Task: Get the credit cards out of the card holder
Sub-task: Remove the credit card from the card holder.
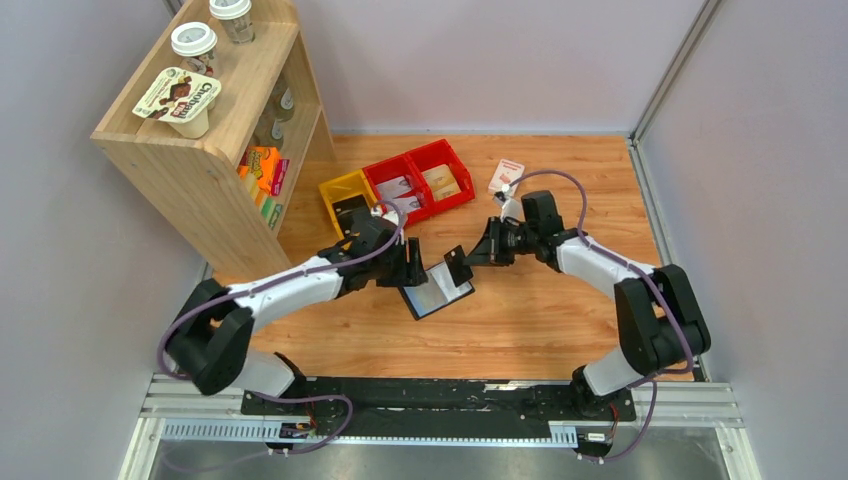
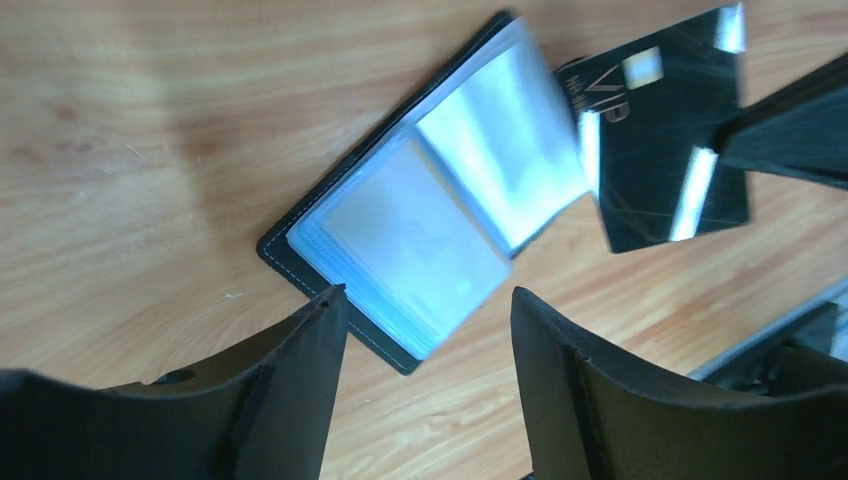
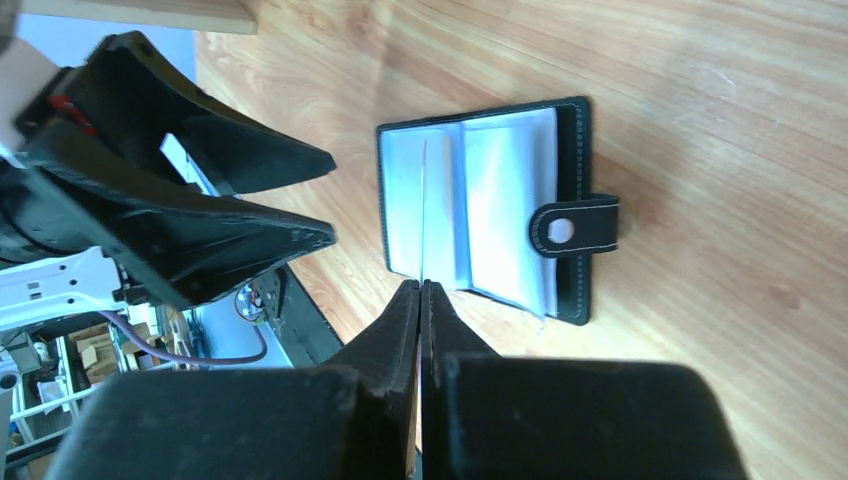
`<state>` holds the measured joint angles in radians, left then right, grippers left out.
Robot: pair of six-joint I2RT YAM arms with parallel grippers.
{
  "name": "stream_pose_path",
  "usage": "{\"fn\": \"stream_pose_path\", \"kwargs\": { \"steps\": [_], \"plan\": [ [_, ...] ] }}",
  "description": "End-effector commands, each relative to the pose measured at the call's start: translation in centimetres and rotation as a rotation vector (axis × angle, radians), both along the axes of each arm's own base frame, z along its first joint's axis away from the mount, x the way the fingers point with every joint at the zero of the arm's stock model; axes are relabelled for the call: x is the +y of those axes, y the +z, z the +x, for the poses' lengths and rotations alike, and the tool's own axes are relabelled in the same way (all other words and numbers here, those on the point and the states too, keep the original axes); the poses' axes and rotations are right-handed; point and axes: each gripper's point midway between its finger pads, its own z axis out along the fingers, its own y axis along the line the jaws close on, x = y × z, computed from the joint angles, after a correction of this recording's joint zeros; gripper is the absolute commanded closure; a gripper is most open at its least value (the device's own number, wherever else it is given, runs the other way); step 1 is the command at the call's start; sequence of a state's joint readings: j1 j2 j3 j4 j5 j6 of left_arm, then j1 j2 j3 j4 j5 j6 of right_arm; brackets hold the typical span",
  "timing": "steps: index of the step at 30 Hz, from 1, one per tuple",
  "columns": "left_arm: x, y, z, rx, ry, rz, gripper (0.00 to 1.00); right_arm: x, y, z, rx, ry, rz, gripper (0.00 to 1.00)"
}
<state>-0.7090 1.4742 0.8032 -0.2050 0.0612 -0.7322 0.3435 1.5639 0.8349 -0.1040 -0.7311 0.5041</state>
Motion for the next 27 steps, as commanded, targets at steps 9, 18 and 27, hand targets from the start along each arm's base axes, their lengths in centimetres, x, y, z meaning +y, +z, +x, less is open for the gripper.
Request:
{"fn": "stream_pose_path", "kwargs": {
  "steps": [9, 18, 27],
  "plan": [
    [0.7, 16.4, 0.4, -0.564, -0.178, -0.289, 0.25, 2.1, 12.4, -4.2, -0.301, 0.216, 0.225, 1.0],
    [-1.1, 21.3, -3.3, -0.662, -0.434, -0.44, 0.3, 3.5, 18.2, -9.0, -0.474, 0.425, 0.337, 1.0],
    [-2.4, 23.4, -5.6, -0.691, -0.567, -0.572, 0.52, 3.9, 19.6, -10.8, -0.511, 0.506, 0.376, 1.0]
  ]
}}
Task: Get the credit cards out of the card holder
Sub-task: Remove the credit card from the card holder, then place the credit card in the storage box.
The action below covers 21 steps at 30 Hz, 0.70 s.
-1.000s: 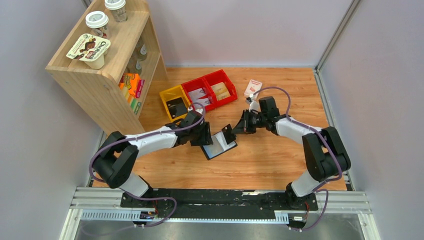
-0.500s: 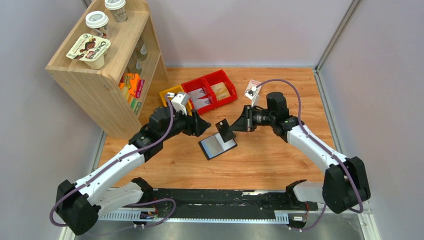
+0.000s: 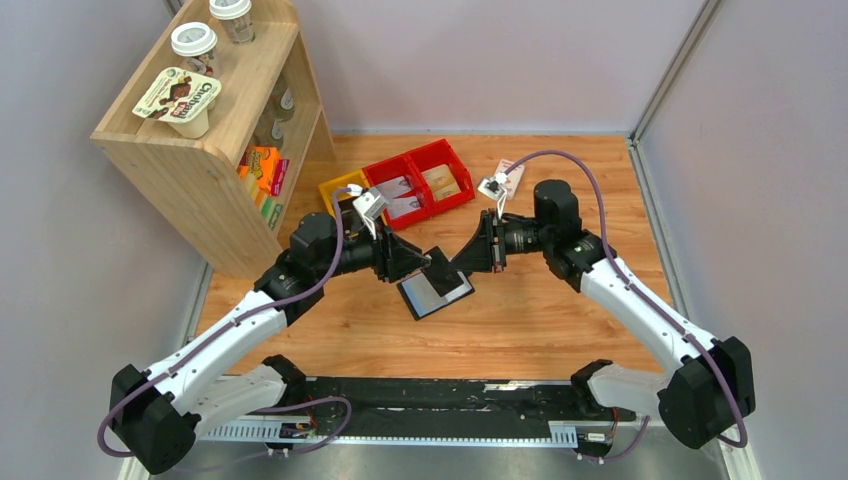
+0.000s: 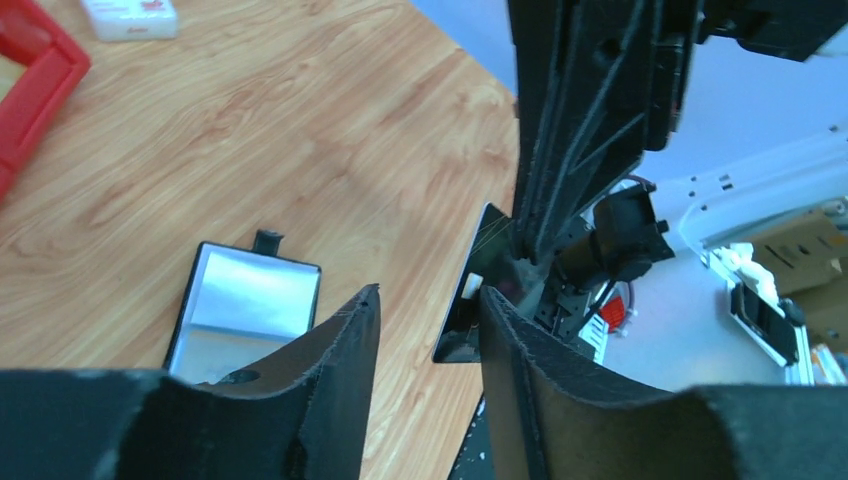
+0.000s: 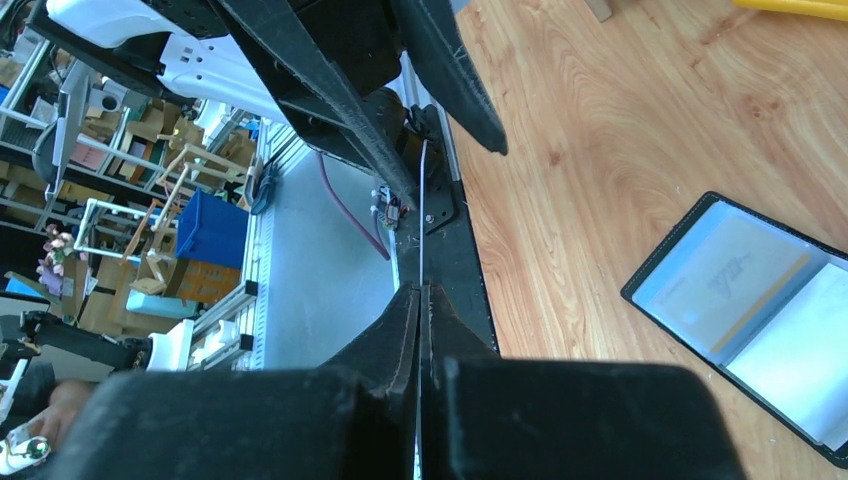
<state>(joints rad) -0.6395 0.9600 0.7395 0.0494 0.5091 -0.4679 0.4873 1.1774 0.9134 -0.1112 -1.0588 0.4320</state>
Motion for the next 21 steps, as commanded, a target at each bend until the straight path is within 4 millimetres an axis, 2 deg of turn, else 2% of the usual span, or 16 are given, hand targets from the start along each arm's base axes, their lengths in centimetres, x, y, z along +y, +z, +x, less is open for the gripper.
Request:
{"fn": "stream_pose_path", "kwargs": {
  "steps": [1, 6, 8, 9, 11, 13, 16, 18, 21],
  "plan": [
    [-0.8, 3.3, -1.5, -0.097, -0.115, -0.085, 0.54, 0.1, 2.5, -0.8, -0.098, 0.055, 0.055, 1.0],
    [-1.1, 3.0, -2.0, -0.072, -0.153, -0.086, 0.76, 0.2, 2.4, -0.8, -0.1, 0.061, 0.057, 1.0],
    [-1.2, 2.9, -1.9, -0.067, -0.153, -0.085, 0.88, 0.2, 2.3, -0.6, -0.1, 0.057, 0.054, 1.0],
    [-1.1, 2.9, -1.9, -0.063, -0.151, -0.084, 0.97, 0.2, 2.1, -0.5, -0.098, 0.051, 0.051, 1.0],
    [-1.1, 2.8, -1.7, -0.061, -0.138, -0.082, 1.0, 0.3, 1.9, -0.2, -0.094, 0.042, 0.044, 1.0],
    [-0.9, 2.7, -1.3, -0.056, -0.11, -0.08, 1.0, 0.3, 1.6, 0.3, -0.089, 0.015, 0.028, 0.89],
    [-0.5, 2.3, -0.2, -0.039, -0.035, -0.072, 1.0, 0.0, 1.0, 1.8, -0.088, -0.076, -0.018, 0.54],
    [0.4, 1.6, 1.3, -0.01, 0.083, -0.05, 1.0, -0.5, 0.5, 3.0, -0.081, -0.151, -0.049, 0.43],
    [3.3, 0.5, 4.9, 0.02, 0.373, -0.025, 1.0, -1.2, 0.1, 3.8, -0.084, -0.219, -0.077, 0.33]
  ]
}}
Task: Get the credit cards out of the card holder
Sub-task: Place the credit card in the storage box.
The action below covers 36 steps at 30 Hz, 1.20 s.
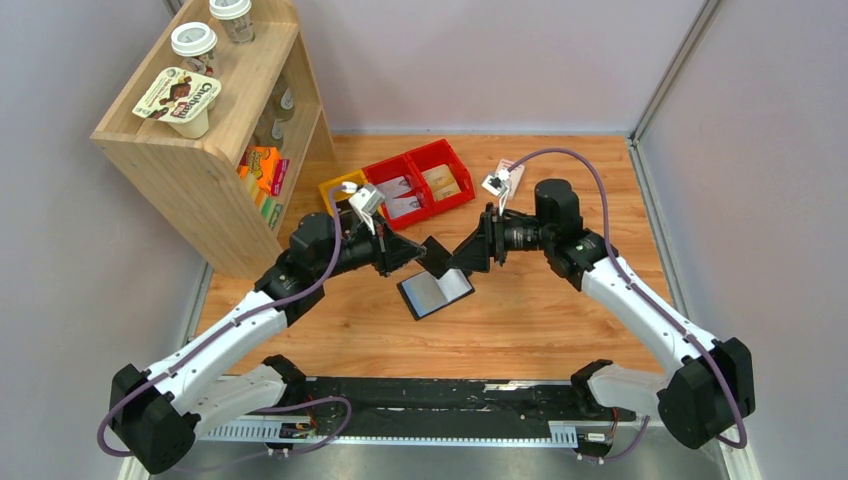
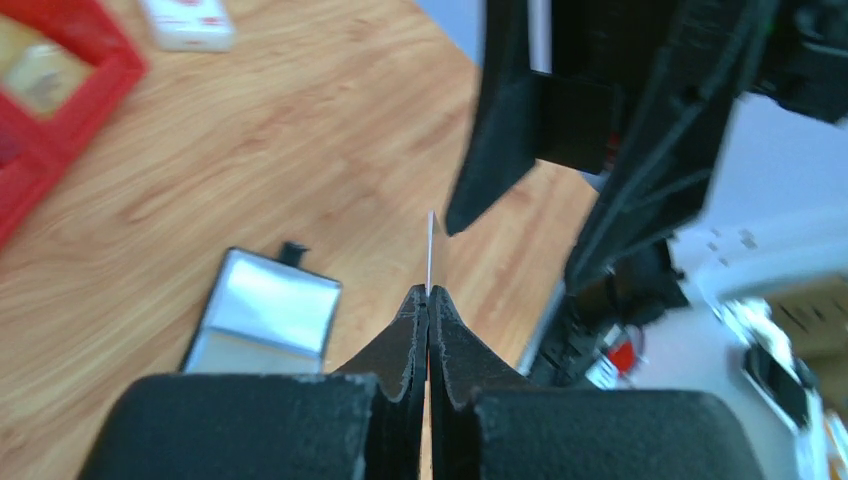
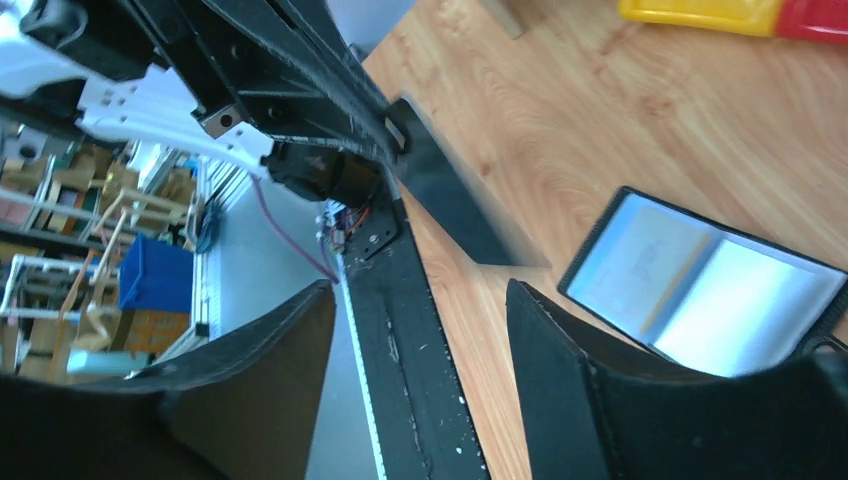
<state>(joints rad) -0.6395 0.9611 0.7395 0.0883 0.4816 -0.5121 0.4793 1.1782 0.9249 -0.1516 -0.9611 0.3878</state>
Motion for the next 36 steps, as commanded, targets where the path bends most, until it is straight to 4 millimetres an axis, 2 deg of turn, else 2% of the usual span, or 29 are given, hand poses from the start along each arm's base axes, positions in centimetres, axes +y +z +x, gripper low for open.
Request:
{"fn": "stream_pose_path", "kwargs": {
  "steps": [1, 4, 6, 9, 10, 13, 19, 26, 27, 28, 29, 31, 36],
  "plan": [
    [4.3, -0.7, 5.1, 0.025, 0.411, 0.017, 1.0, -1.2, 0.8, 2.2, -0.057, -0.149, -0.039, 0.3],
    [8.5, -1.8, 7.9, 0.062, 0.724, 0.01, 1.0, -2.1, 0.4, 2.9, -0.074, -0.243, -0.07, 0.22],
    [10.7, -2.5, 9.0, 0.076, 0.868, 0.018, 1.0, -3.1, -0.1, 3.9, -0.075, -0.345, -0.097, 0.16],
    [13.2, -4.3, 10.4, 0.113, 1.053, 0.078, 1.0, -4.0, -1.0, 4.0, -0.059, -0.409, -0.117, 0.09],
    [14.3, -4.2, 10.8, 0.103, 1.123, 0.085, 1.0, -4.2, -1.2, 4.0, -0.055, -0.426, -0.12, 0.06],
    [14.7, -5.0, 12.8, 0.089, 1.207, 0.161, 1.0, -5.1, -2.0, 3.9, -0.05, -0.474, -0.135, 0.0],
    [16.0, -8.0, 17.3, 0.194, 1.327, 0.195, 1.0, -6.0, -2.5, 3.1, -0.05, -0.514, -0.127, 0.0],
    [15.5, -8.3, 21.9, 0.198, 1.362, 0.181, 1.0, -6.6, -3.1, 1.9, -0.085, -0.517, -0.169, 0.0],
    [15.4, -9.4, 22.4, 0.214, 1.368, 0.202, 1.0, -6.6, -3.2, 1.8, -0.094, -0.516, -0.175, 0.0],
    [15.2, -9.0, 23.0, 0.21, 1.372, 0.187, 1.0, -6.6, -3.3, 1.6, -0.101, -0.51, -0.181, 0.0],
    [15.0, -10.1, 23.4, 0.219, 1.377, 0.207, 1.0, -6.5, -3.2, 1.5, -0.109, -0.507, -0.183, 0.0],
    [14.8, -10.7, 24.3, 0.222, 1.391, 0.208, 0.99, -6.3, -3.1, 1.2, -0.122, -0.499, -0.183, 0.0],
    [14.9, -12.5, 25.8, 0.246, 1.437, 0.245, 0.91, -6.0, -3.0, 0.5, -0.137, -0.477, -0.176, 0.0]
  ]
}}
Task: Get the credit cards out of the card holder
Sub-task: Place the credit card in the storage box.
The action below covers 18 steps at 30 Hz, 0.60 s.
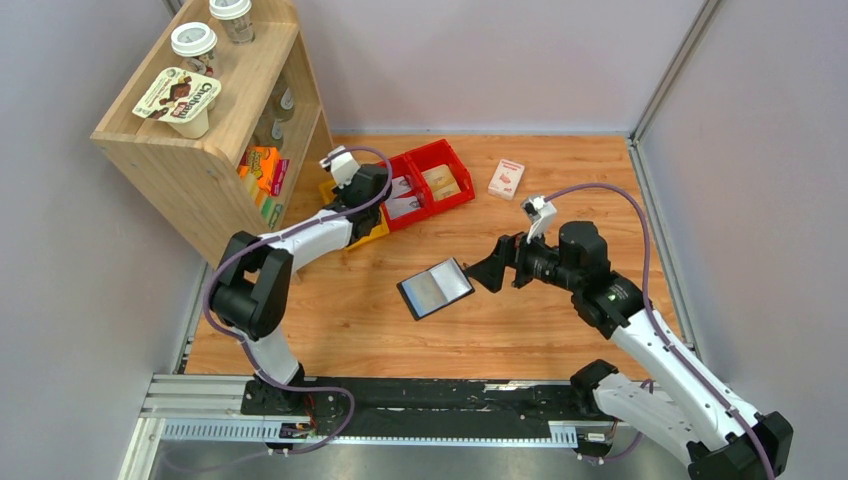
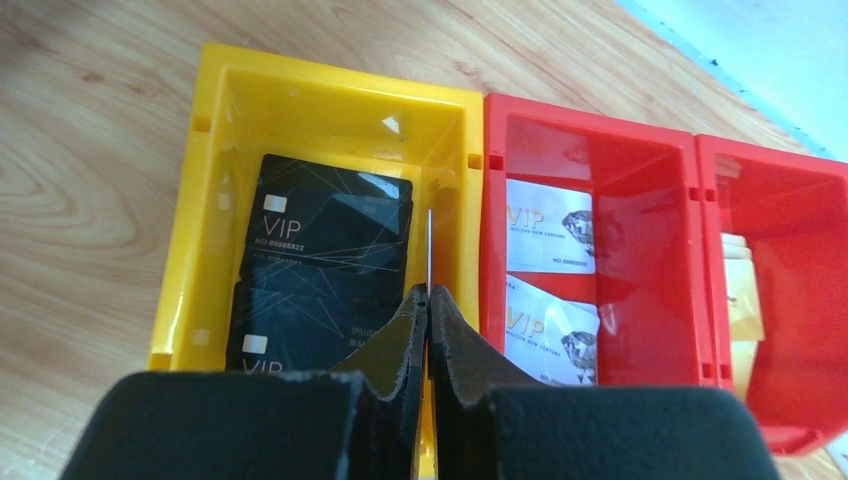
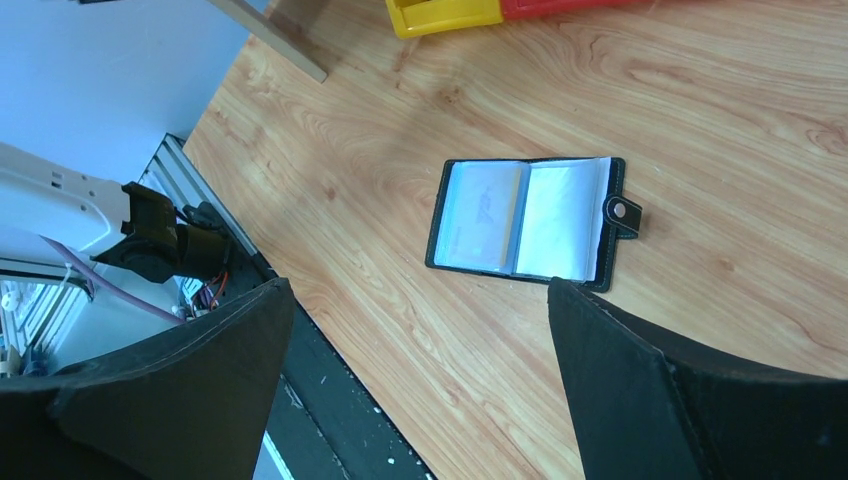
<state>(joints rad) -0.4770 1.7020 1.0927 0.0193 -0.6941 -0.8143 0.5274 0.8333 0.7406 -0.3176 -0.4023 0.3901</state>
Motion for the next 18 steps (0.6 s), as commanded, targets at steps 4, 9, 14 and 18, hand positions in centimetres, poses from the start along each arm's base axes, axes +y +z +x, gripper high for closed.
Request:
{"fn": "stream_pose_path", "kwargs": {
  "steps": [4, 9, 14, 18],
  "plan": [
    [1.3, -0.5, 1.2, 0.001, 0.11, 0.007, 0.8, -0.4, 0.2, -0.4, -0.053, -0.001, -0.016, 0.0],
    [2.4, -0.4, -0.1, 0.035, 0.124, 0.03, 0.61, -0.5, 0.1, -0.3, -0.052, -0.009, -0.021, 0.0],
    [2.7, 1.0, -1.5, 0.063, 0.103, 0.036, 0.45, -0.5, -0.2, -0.1, -0.042, -0.013, -0.03, 0.0],
    [2.4, 2.1, -2.7, 0.091, 0.058, 0.013, 0.4, -0.5, -0.7, 0.1, -0.01, -0.017, -0.048, 0.0]
  ]
}}
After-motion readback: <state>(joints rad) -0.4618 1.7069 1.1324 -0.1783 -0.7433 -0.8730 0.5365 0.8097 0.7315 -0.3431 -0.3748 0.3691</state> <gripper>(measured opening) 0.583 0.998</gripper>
